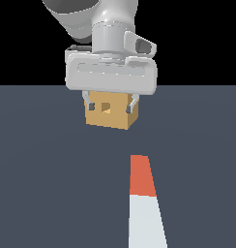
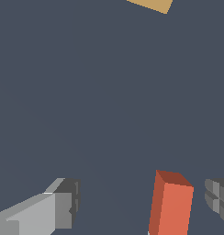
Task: Insert the peg into the horizontal hole in a box.
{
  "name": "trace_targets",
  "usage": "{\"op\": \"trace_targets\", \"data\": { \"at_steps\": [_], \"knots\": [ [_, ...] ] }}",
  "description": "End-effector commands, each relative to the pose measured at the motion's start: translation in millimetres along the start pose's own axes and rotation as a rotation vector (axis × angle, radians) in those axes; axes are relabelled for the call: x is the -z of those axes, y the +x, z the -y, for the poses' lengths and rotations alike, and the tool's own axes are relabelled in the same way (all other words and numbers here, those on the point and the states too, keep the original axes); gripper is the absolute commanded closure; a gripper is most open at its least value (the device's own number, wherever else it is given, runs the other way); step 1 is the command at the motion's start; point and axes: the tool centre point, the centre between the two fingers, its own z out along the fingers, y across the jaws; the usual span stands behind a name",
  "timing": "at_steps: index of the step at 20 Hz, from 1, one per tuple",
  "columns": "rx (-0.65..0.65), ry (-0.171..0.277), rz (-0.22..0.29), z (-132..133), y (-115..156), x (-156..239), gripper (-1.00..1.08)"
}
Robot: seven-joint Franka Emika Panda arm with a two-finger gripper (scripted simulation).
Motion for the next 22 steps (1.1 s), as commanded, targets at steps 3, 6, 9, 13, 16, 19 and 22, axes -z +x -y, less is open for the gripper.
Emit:
{"op": "trace_targets", "data": {
  "at_steps": [3, 6, 9, 13, 16, 19, 22],
  "knots": [
    [-0.001, -0.001, 0.000, -0.6, -2.1, -0.8, -0.92],
    [-0.008, -0.004, -0.001, -3.6, -13.4, -4.7, -0.92],
    [-0.020, -0.011, -0.002, -9.0, -33.8, -11.8, -0.92],
    [-0.042, -0.023, -0.005, -18.7, -72.0, -25.2, -0.92],
    [-0.061, -0.034, -0.008, -27.0, -105.0, -36.7, -0.92],
    [-0.081, -0.045, -0.012, -35.3, -139.0, -48.6, -0.92],
    [-0.097, -0.054, -0.015, -42.0, -166.2, -58.1, -0.92]
  ]
}}
